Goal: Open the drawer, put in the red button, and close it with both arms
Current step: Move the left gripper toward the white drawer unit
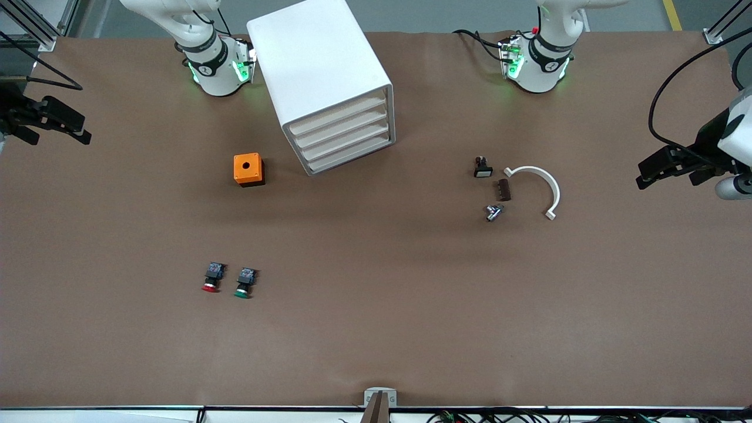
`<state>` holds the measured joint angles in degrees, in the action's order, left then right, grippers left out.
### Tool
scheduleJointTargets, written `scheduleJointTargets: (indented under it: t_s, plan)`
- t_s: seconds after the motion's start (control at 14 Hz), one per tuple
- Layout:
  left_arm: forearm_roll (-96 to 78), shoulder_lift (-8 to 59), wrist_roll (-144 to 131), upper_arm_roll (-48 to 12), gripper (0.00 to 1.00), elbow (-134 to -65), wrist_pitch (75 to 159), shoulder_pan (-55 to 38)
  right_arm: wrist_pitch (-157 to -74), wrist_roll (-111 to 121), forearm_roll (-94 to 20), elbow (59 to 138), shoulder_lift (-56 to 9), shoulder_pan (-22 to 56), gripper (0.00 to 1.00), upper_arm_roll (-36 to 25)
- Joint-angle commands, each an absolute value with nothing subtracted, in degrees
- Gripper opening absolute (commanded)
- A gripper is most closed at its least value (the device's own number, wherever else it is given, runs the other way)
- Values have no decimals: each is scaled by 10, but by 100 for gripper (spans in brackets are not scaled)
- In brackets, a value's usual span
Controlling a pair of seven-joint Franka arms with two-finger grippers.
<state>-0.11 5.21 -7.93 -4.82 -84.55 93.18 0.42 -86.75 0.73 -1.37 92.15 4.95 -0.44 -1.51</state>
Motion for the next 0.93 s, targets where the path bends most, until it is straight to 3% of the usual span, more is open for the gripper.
scheduleJointTargets:
  t_s: [0.0, 0.5, 0.85]
  plan:
    - [-2, 57, -83, -48, 99, -833, 922, 6, -869, 9, -22, 937, 67, -10, 100, -14]
    - [-5, 69, -86, -45, 100, -833, 932, 4, -869, 8, -22, 937, 67, -10, 100, -14]
    - [-67, 121, -102, -62, 100, -834, 936, -31, -869, 9, -22, 937, 67, -10, 100, -14]
